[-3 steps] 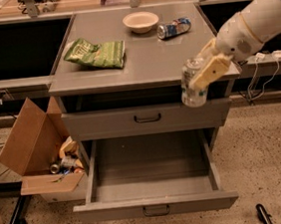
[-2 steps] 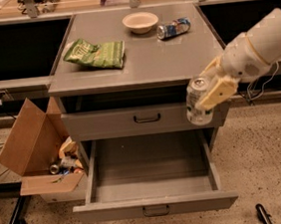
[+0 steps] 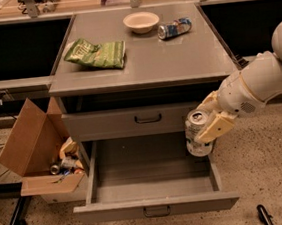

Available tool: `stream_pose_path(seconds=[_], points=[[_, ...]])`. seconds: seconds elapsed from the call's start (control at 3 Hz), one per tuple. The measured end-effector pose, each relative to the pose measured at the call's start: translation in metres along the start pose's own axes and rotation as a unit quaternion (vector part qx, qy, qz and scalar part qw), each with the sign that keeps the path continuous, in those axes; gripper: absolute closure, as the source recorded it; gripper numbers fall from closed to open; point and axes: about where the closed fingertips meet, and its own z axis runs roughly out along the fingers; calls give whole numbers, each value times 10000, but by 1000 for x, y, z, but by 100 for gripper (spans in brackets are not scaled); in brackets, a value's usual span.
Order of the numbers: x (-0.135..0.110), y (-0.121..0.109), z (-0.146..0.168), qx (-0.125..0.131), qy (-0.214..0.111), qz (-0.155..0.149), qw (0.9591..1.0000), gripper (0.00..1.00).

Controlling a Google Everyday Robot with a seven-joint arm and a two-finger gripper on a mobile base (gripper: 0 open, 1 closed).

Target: Place 7up can into middle drawer

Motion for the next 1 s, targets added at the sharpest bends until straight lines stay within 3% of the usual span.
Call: stream_pose_path(seconds=[0.33,0.67,1.0], points=[[0,0,0,0,0,1,10000,100],[9,-5,33,-16,52,223,9997,100],[19,-12,86,-28,-33,529,9986,100]])
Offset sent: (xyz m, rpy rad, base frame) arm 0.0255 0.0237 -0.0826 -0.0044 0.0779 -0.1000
